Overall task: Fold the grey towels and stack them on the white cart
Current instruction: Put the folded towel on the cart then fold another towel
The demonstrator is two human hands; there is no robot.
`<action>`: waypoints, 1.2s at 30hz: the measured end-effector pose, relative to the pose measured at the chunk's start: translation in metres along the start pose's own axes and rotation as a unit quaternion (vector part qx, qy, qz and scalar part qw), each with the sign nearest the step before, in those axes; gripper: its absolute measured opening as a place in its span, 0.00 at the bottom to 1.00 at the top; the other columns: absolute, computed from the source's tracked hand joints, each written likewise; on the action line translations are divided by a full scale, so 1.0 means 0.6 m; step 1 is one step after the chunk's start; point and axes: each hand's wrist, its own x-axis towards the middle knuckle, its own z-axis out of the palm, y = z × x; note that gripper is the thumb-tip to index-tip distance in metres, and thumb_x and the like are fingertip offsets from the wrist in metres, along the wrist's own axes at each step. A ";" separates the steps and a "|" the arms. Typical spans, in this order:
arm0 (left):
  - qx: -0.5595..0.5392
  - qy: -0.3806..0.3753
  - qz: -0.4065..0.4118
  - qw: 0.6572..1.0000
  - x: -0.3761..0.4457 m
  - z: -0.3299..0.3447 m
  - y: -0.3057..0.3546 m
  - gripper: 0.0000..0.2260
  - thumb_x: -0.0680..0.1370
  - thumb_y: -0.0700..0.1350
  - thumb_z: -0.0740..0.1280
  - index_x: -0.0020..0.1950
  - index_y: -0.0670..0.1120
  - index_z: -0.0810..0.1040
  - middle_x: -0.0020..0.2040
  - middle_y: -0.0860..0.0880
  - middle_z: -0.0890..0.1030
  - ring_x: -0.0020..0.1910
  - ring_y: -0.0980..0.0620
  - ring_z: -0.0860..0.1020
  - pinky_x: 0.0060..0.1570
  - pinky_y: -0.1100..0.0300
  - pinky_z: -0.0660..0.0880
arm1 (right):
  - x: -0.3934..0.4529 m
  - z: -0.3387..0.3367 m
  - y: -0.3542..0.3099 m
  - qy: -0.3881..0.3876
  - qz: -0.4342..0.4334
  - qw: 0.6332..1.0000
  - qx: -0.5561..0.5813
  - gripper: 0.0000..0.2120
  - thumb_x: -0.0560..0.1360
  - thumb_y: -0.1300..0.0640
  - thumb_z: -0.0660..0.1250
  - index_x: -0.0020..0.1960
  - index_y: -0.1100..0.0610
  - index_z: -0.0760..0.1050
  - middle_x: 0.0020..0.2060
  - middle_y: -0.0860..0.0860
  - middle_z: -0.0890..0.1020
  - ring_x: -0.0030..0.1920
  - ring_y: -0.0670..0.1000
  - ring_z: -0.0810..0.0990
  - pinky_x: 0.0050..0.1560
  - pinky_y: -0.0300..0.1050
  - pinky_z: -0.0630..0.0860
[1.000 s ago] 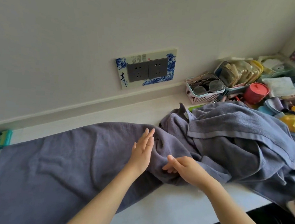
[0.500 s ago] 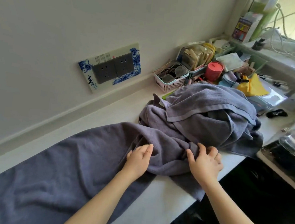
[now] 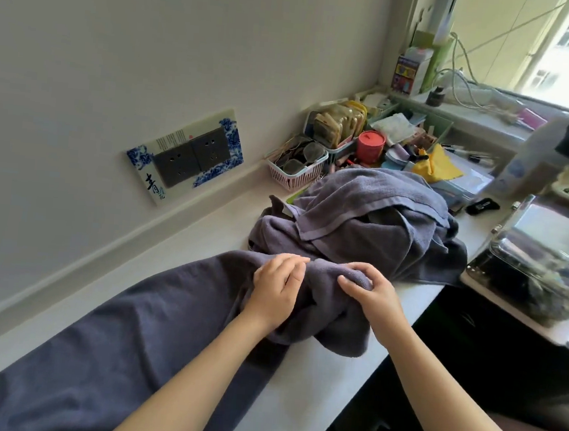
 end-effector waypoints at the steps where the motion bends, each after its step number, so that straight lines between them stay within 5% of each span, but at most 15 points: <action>1: -0.028 -0.044 0.008 0.999 0.010 -0.002 0.008 0.26 0.77 0.60 0.48 0.64 0.49 0.76 0.64 0.51 0.75 0.66 0.55 0.70 0.68 0.57 0.62 | -0.003 0.005 -0.019 -0.032 -0.021 0.999 0.004 0.07 0.71 0.63 0.72 0.46 0.54 0.79 0.44 0.49 0.84 0.48 0.50 0.82 0.53 0.45 0.77; 5: -0.174 -0.222 -0.073 0.957 0.055 -0.031 0.025 0.14 0.80 0.56 0.58 0.62 0.56 0.75 0.63 0.53 0.77 0.65 0.57 0.71 0.69 0.53 0.66 | -0.007 0.010 -0.085 -0.091 -0.082 0.992 -0.004 0.03 0.72 0.62 0.71 0.45 0.57 0.79 0.40 0.49 0.81 0.43 0.46 0.79 0.51 0.41 0.75; 8: -0.156 -0.233 -0.059 0.958 0.068 -0.065 0.036 0.07 0.80 0.48 0.63 0.48 0.47 0.78 0.45 0.50 0.80 0.49 0.55 0.76 0.55 0.56 0.74 | -0.006 0.007 -0.096 -0.083 -0.095 0.992 -0.018 0.02 0.73 0.59 0.70 0.42 0.55 0.79 0.37 0.53 0.77 0.40 0.48 0.74 0.46 0.41 0.71; 11: -0.164 -0.255 -0.037 0.952 0.066 -0.079 0.048 0.05 0.79 0.44 0.65 0.44 0.46 0.76 0.39 0.50 0.78 0.42 0.55 0.76 0.47 0.62 0.73 | -0.007 0.007 -0.099 -0.077 -0.078 0.994 0.017 0.06 0.75 0.61 0.67 0.39 0.57 0.76 0.31 0.54 0.72 0.33 0.48 0.70 0.36 0.37 0.68; 15: -0.127 -0.280 -0.068 0.949 0.058 -0.057 0.033 0.09 0.78 0.51 0.65 0.52 0.46 0.76 0.47 0.48 0.79 0.47 0.55 0.76 0.54 0.58 0.73 | 0.003 0.023 -0.082 -0.063 -0.010 0.997 0.032 0.07 0.77 0.61 0.65 0.39 0.59 0.74 0.31 0.53 0.75 0.32 0.47 0.76 0.33 0.34 0.75; 21: 0.001 -0.352 -0.100 0.931 0.003 0.010 -0.026 0.21 0.79 0.47 0.64 0.72 0.49 0.66 0.67 0.47 0.72 0.64 0.54 0.72 0.67 0.61 0.66 | 0.001 0.016 0.029 -0.062 0.112 0.958 -0.257 0.15 0.80 0.51 0.60 0.44 0.60 0.77 0.38 0.53 0.77 0.34 0.47 0.71 0.31 0.37 0.64; 24: 0.019 -0.357 -0.103 0.928 -0.016 0.029 -0.045 0.23 0.79 0.47 0.64 0.73 0.53 0.64 0.71 0.49 0.70 0.67 0.54 0.70 0.69 0.59 0.64 | -0.022 0.016 0.059 -0.066 0.132 0.955 -0.256 0.18 0.80 0.51 0.59 0.50 0.66 0.78 0.40 0.53 0.77 0.41 0.48 0.72 0.39 0.41 0.67; 29: 0.108 -0.355 -0.075 0.925 -0.028 0.036 -0.045 0.26 0.70 0.68 0.62 0.66 0.64 0.70 0.67 0.57 0.73 0.69 0.49 0.66 0.71 0.52 0.59 | -0.038 0.005 0.083 -0.091 0.177 0.948 -0.247 0.18 0.78 0.42 0.59 0.48 0.56 0.78 0.40 0.49 0.79 0.43 0.47 0.75 0.44 0.39 0.69; 33: 0.106 -0.374 -0.043 0.920 -0.037 0.035 -0.022 0.27 0.71 0.64 0.67 0.69 0.61 0.69 0.69 0.54 0.70 0.71 0.51 0.63 0.71 0.52 0.56 | -0.037 -0.002 0.103 -0.090 0.213 0.957 -0.177 0.21 0.73 0.37 0.63 0.48 0.54 0.81 0.44 0.51 0.84 0.50 0.51 0.82 0.57 0.47 0.76; 36: 0.133 -0.373 -0.029 0.918 -0.037 0.035 -0.020 0.29 0.71 0.63 0.69 0.70 0.61 0.67 0.70 0.53 0.69 0.71 0.50 0.62 0.71 0.51 0.54 | -0.032 -0.002 0.105 -0.077 0.231 0.962 -0.123 0.24 0.68 0.34 0.68 0.47 0.54 0.82 0.41 0.51 0.85 0.44 0.50 0.83 0.52 0.50 0.79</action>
